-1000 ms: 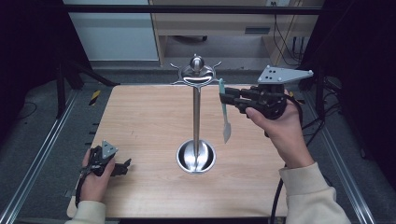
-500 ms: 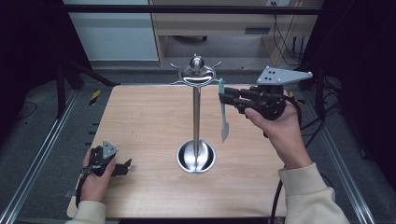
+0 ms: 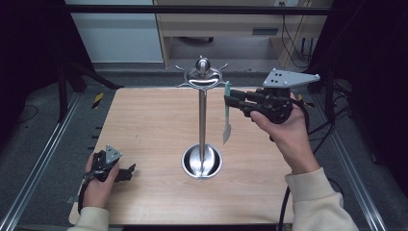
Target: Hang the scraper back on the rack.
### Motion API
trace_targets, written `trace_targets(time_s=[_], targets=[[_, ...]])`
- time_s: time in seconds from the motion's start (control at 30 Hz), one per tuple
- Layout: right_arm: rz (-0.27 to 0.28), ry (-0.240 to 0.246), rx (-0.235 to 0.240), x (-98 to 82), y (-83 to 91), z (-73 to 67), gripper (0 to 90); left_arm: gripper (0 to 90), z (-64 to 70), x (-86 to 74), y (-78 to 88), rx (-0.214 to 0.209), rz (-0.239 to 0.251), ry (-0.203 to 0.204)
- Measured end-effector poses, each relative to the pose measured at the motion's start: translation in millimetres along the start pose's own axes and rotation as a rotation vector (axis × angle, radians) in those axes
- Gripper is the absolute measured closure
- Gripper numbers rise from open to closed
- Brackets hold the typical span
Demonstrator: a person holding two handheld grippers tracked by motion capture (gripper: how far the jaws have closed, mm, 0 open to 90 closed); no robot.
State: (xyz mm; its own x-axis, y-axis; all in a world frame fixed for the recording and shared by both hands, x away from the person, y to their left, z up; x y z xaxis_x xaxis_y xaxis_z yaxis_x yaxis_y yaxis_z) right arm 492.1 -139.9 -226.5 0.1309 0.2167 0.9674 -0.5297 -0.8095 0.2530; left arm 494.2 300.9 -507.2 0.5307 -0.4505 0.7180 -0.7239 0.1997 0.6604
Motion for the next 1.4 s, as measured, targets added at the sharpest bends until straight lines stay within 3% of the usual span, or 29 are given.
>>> trace_targets(time_s=[0.37,0.6,0.73,1.0,1.13,1.4], targets=[[0.007,-0.001,-0.008,1.4,2.9,0.3,71.2,2.8,-0.2,0.1,0.3,0.0,0.0,0.001],[-0.025,0.008,-0.033,-0.3,9.1,2.2,71.2,2.8,-0.5,0.5,0.3,0.001,0.002,0.002],[-0.064,0.02,-0.077,-4.2,12.0,3.6,66.4,2.8,-0.1,0.5,-0.1,0.001,-0.001,0.0],[-0.11,0.018,-0.211,-17.0,18.3,12.3,41.5,2.8,0.7,0.7,-0.8,-0.001,-0.002,-0.003],[-0.143,0.041,-0.296,-25.6,21.4,16.2,28.6,2.8,1.0,0.6,-0.5,-0.002,-0.004,-0.006],[-0.157,0.036,-0.371,-42.2,30.7,20.9,19.9,2.8,0.6,-0.1,-0.5,0.003,-0.007,-0.005]])
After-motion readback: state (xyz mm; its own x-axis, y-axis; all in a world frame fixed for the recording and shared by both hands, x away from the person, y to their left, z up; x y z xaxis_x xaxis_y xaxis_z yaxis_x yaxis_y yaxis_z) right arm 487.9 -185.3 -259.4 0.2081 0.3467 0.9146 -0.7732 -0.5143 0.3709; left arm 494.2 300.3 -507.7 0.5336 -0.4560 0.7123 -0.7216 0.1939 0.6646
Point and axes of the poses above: each handheld gripper's, and its own axes: y roughly backward along the jaws, x roughly out of its top, z roughly to its right, the point moved 3 cm from there along -y, roughly forward along the jaws, and after that the axes turned 1 degree about y, right-handed, at the moved point
